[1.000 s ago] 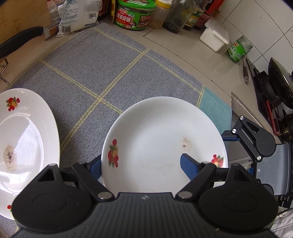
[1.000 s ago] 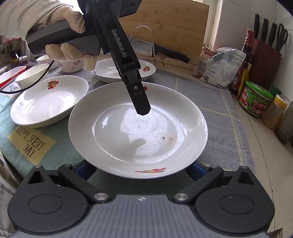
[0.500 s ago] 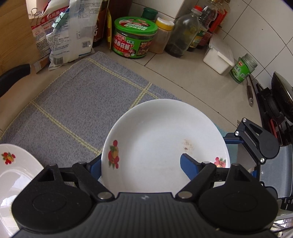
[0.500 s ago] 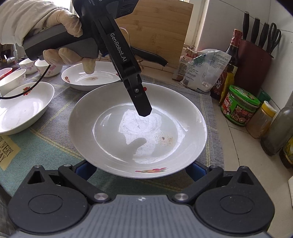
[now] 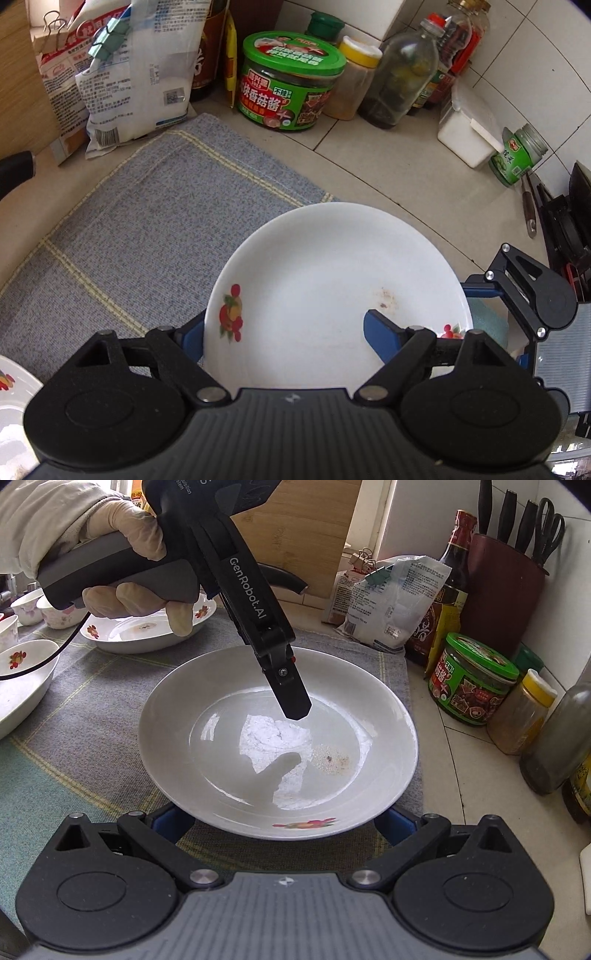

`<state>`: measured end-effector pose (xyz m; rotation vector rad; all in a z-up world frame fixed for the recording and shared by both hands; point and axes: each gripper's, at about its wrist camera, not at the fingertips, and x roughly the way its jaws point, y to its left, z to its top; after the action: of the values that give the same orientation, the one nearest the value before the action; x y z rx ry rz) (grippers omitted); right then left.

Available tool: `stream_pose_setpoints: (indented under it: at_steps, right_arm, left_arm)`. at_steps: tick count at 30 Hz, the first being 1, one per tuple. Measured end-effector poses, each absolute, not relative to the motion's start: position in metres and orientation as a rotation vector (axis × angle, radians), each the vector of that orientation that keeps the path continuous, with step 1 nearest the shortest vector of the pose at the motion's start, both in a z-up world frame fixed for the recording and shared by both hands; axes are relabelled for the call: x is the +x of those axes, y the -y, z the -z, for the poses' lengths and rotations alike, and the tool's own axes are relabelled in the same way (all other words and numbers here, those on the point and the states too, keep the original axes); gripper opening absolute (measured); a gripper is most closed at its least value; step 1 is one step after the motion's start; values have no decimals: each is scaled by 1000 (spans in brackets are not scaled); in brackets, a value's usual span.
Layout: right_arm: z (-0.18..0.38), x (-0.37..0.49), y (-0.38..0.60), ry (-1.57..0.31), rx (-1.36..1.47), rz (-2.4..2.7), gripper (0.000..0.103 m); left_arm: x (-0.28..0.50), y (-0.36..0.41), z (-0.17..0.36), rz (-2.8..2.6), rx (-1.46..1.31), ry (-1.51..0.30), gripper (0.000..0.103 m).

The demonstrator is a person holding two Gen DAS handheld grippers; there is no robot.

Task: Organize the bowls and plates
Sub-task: 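Grip the large white plate rim with the left tool and lift it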

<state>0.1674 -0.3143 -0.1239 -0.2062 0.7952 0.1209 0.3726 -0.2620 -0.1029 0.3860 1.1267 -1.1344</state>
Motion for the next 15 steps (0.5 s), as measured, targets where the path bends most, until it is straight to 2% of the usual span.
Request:
stream_pose_setpoints:
  at_steps: [10,15]
  right_arm:
    - [128,171,323,-823,-169,-111,103]
    - [128,169,321,-826,-172,-100,103]
  left_arm:
    - [374,271,107,1145,383,-1117,85]
    - [372,268,105,1135,396,-1087,93]
